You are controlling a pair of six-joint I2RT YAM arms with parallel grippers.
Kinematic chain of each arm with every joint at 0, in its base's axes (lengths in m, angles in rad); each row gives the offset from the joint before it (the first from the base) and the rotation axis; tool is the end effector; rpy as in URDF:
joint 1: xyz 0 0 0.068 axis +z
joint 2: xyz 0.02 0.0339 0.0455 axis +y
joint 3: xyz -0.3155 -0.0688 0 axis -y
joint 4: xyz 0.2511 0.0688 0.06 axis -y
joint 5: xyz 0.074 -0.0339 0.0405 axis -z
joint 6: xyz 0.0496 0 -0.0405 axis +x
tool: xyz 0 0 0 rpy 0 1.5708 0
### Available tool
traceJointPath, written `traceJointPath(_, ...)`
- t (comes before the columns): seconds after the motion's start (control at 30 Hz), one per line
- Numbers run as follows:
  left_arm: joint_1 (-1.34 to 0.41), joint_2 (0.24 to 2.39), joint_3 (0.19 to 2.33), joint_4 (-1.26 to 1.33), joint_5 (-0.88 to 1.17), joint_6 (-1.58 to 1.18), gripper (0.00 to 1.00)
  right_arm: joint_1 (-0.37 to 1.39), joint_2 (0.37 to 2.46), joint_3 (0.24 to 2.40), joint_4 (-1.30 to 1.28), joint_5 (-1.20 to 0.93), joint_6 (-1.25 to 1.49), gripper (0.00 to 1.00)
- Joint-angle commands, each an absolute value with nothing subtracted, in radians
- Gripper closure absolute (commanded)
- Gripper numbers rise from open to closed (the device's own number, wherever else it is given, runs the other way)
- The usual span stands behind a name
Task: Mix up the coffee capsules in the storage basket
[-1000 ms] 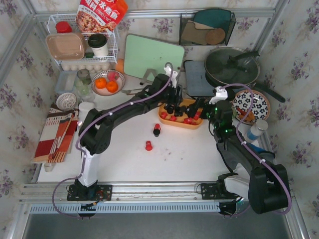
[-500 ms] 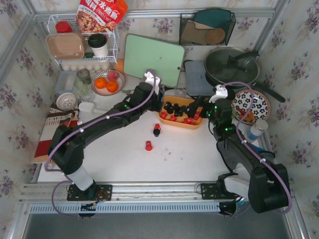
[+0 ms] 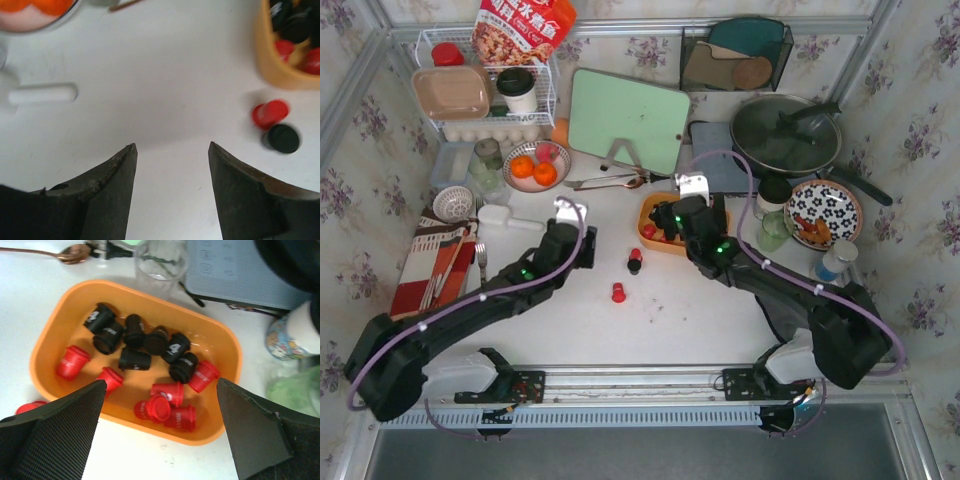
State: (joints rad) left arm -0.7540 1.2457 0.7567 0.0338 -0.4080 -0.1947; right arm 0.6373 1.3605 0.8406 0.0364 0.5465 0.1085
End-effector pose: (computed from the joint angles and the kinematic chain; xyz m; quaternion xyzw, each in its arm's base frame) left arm 0.2150 -0.1749 0.2949 0.1263 0.8282 -0.0839 0.5396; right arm 0.2604 0.1607 0.2953 -0.0806 0.8319 -0.0336 0.5480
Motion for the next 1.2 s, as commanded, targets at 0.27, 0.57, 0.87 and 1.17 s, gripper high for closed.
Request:
traceJointPath(0.27,-0.753,0.862,0.386,0.015,-0.584,-0.386,0.37,0.722,1.275,0.865,-0.010,0.437,0.372,0.00)
traceJointPath(0.57,-0.753,0.828,0.313,-0.071,-0.669,-0.597,0.36,0.890,1.393,0.911,-0.067,0.391,0.421,0.08)
traceJointPath(0.87,-0.749,0.875,0.336,-0.082,-0.686,-0.609,0.31,0.934,1.581,0.964,-0.095,0.445,0.444,0.07)
traceJointPath(1.17,-0.738,0.873,0.319,-0.069,-0.675,-0.619,0.16,0.933,1.721,1.004,-0.102,0.431,0.448,0.15)
